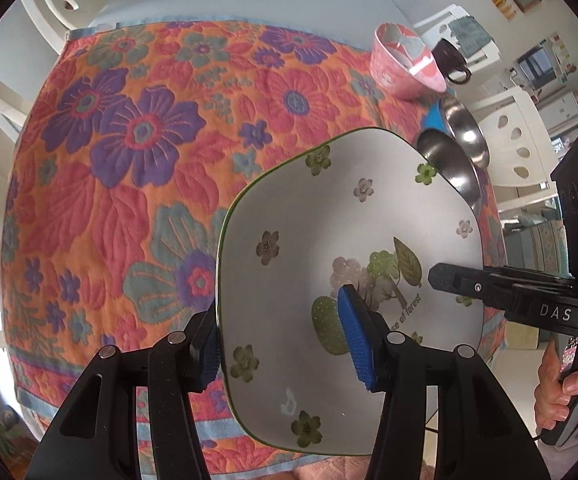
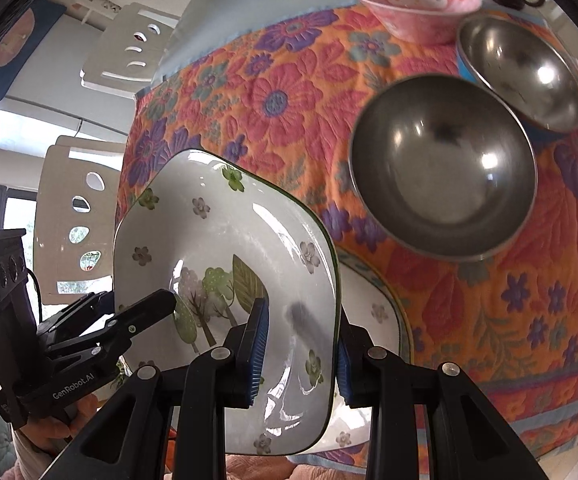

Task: Organize plates and bowls
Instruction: 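Lower the plate stack onto the cloth and open both grippers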

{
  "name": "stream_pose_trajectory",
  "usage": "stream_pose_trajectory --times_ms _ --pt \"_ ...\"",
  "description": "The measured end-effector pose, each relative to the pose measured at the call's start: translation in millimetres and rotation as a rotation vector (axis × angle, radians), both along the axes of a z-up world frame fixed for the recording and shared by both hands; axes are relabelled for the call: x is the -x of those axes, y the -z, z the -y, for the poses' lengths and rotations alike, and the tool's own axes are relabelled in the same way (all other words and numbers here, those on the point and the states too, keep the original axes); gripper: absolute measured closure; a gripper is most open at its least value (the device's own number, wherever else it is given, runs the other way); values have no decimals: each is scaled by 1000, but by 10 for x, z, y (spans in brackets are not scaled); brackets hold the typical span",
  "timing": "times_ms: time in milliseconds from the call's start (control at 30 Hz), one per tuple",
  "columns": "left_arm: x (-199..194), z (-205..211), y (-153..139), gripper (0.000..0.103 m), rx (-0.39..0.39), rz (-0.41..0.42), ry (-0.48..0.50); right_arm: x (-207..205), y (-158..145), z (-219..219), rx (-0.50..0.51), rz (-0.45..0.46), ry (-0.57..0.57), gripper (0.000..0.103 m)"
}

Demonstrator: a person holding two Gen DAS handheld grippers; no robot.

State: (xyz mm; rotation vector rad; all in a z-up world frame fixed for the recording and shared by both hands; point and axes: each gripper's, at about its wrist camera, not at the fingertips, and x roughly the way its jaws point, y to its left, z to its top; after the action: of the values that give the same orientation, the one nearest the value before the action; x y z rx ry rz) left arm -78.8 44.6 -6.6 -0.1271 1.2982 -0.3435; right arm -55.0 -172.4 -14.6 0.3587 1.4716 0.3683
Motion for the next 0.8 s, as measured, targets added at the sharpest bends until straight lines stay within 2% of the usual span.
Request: stream_pose_trajectory --times_ms 300,800 --pt "110 70 174 54 -28 -28 26 253 203 37 3 -51 22 73" --pt "165 253 311 54 -88 -28 91 429 370 139 12 -106 52 73"
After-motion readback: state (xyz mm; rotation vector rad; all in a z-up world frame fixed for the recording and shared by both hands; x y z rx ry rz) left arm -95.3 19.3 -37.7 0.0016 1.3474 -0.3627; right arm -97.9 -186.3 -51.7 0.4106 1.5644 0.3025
